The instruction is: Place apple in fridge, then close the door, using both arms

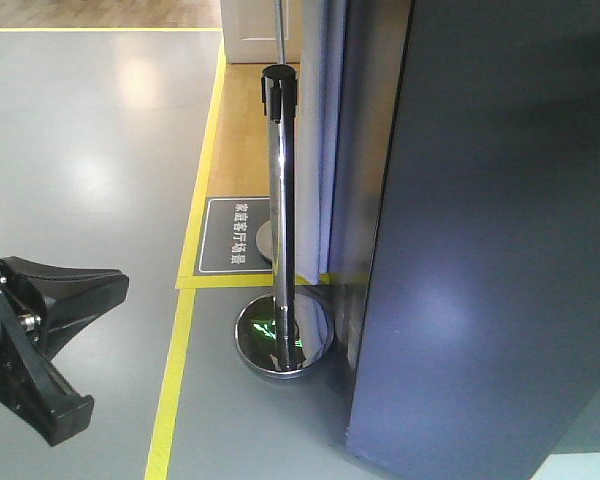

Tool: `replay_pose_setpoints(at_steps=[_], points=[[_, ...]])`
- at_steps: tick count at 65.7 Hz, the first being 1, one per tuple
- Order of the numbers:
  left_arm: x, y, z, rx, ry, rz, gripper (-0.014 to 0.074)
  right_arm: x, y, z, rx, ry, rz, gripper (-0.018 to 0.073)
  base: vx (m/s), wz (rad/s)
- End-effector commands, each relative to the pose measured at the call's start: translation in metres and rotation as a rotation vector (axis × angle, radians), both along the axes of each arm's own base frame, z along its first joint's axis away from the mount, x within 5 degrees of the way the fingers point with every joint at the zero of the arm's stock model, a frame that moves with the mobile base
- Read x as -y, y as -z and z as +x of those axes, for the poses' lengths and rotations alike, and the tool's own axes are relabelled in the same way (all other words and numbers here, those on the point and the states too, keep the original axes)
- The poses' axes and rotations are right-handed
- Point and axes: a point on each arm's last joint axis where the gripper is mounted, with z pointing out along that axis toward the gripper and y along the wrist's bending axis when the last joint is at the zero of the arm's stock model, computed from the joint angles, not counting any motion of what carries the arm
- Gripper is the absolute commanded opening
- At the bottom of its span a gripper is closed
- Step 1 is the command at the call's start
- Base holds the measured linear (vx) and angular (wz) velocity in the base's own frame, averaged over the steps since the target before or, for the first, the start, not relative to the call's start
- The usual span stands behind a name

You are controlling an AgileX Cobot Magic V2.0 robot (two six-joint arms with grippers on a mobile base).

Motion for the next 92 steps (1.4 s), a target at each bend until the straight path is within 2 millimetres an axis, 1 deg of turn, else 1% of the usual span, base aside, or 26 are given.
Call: replay_pose_setpoints(at_steps=[1,9,29,35,43,58,71,81,92], points=[[-0.001,-0.016,0.001,0.073,-0.020,-0.070,-0.0006,0.003,-0.027,0.013,0.137,-0.014,-0.035,-0.0002,0.00,0.00],[-0.001,-0.016,0.001,0.073,-0.020,-0.070,-0.0006,0.007,-0.027,0.033,0.140,-0.014,-0.037,-0.0002,0.00,0.00],[-0.001,-0.016,0.001,0.073,-0.020,-0.070,-0.0006,0.018,-0.017,0.081,0.128,-0.012,-0.034,-0.0002,0.00,0.00],[-0.001,-0.016,0.001,0.073,-0.020,-0.070,-0.0006,0.020,-0.015,0.090,0.127,-0.011,-0.033,-0.0002,0.00,0.00],[-0.001,-0.016,0.001,0.073,-0.019,-0.070,-0.0006,0.021,-0.013,0.095,0.130,-0.013,-0.033,-0.0002,0.00,0.00],[-0.001,-0.016,0.001,0.073,-0.019,-0.070,-0.0006,0.022,-0.012,0.093,0.111,-0.007,-0.027,-0.0002,0.00,0.00],[-0.001,-0.016,0.001,0.073,-0.019,-0.070,-0.0006,0.021,-0.018,0.083,0.059,0.011,-0.016,-0.0002,0.00,0.00],[-0.001,-0.016,0.001,0.073,-0.019,-0.070,-0.0006,0.018,-0.029,0.069,0.011,0.028,-0.003,-0.0002,0.00,0.00],[-0.001,-0.016,0.001,0.073,-0.019,-0.070,-0.0006,0.016,-0.042,0.047,-0.063,0.054,0.005,-0.0002,0.00,0.00]])
